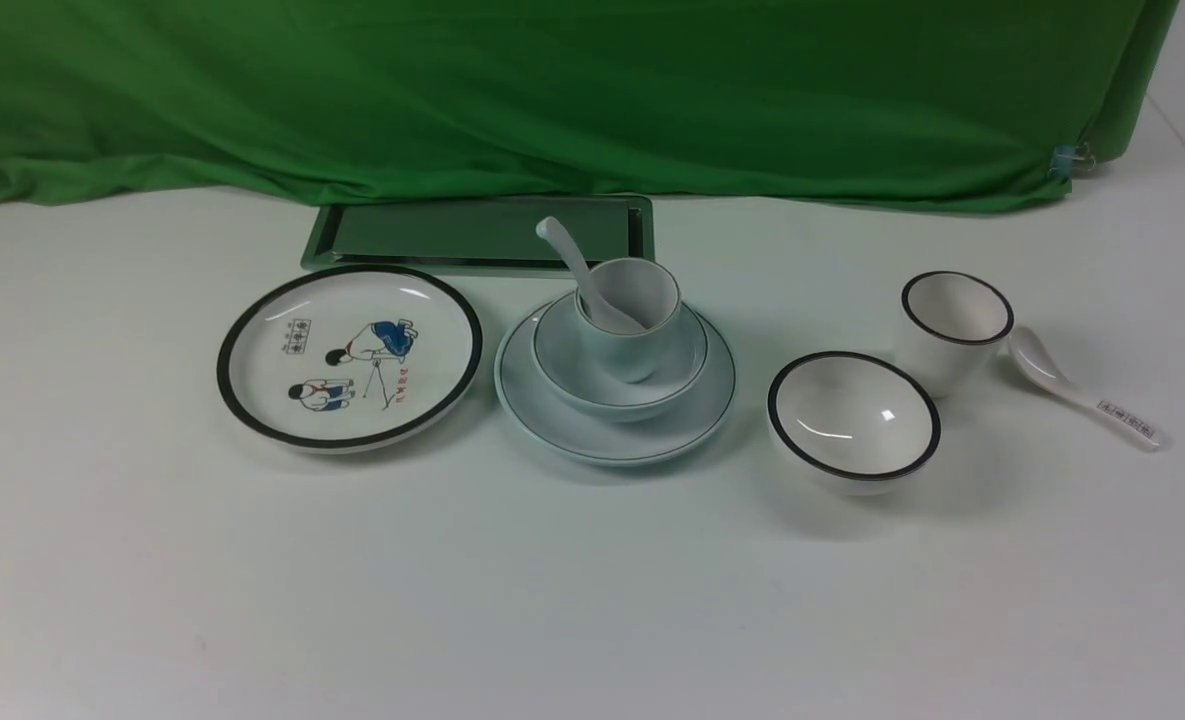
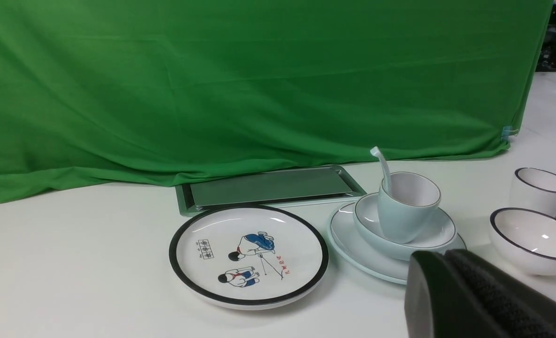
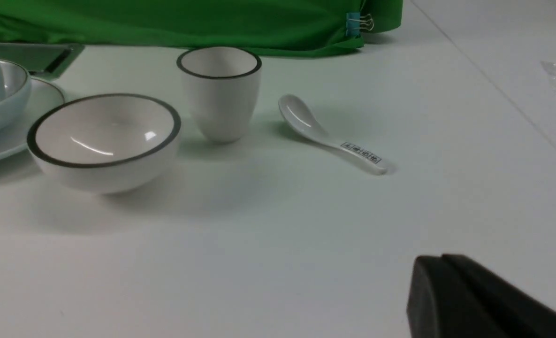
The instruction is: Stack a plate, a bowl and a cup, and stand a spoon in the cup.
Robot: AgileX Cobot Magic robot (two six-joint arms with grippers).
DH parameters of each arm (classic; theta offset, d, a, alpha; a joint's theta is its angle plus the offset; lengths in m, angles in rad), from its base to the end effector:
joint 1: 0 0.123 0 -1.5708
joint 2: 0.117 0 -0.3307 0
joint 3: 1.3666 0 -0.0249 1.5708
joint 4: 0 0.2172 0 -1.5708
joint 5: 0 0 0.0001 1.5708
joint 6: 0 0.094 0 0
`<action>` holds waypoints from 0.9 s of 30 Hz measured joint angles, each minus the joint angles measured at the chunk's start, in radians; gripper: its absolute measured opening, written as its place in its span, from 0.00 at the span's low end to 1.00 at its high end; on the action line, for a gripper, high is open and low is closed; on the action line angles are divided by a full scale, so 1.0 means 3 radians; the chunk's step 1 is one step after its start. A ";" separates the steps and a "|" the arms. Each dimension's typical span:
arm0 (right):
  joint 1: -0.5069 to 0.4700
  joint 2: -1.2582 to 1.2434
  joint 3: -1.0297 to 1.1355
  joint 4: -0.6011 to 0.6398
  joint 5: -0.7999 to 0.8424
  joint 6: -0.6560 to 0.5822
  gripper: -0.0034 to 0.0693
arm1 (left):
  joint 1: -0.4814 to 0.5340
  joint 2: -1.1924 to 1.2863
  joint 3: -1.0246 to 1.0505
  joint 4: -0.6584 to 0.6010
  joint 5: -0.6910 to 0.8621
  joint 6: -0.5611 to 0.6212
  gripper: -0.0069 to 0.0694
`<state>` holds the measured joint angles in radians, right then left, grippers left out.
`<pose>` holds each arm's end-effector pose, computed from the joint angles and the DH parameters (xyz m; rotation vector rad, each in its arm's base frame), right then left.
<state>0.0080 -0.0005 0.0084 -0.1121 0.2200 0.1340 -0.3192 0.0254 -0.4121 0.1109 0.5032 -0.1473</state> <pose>-0.0208 -0.0025 0.1903 0.0323 1.7098 0.0033 -0.0474 0.0210 0.2886 0.1737 1.5934 -0.2443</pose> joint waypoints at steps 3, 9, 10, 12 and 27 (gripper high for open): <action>0.0000 0.0000 0.0000 0.0004 0.0000 0.0000 0.06 | 0.0000 0.0000 0.0000 0.0000 -0.0001 0.0000 0.05; 0.0000 0.0000 0.0000 0.0005 0.0000 0.0000 0.07 | 0.0000 0.0000 0.0000 0.0000 -0.0001 -0.0003 0.05; 0.0000 0.0000 0.0000 0.0005 0.0000 0.0003 0.07 | 0.0000 0.0000 0.0000 0.0000 -0.0001 -0.0003 0.05; 0.0000 0.0000 0.0000 0.0005 0.0000 0.0003 0.08 | 0.0000 0.0000 0.0000 0.0000 -0.0001 -0.0003 0.05; 0.0000 0.0000 0.0000 0.0008 0.0000 0.0011 0.15 | 0.0000 0.0000 0.0000 0.0000 -0.0001 -0.0001 0.05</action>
<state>0.0080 -0.0005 0.0084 -0.1097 0.2200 0.1373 -0.3192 0.0254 -0.4121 0.1109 0.5030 -0.1475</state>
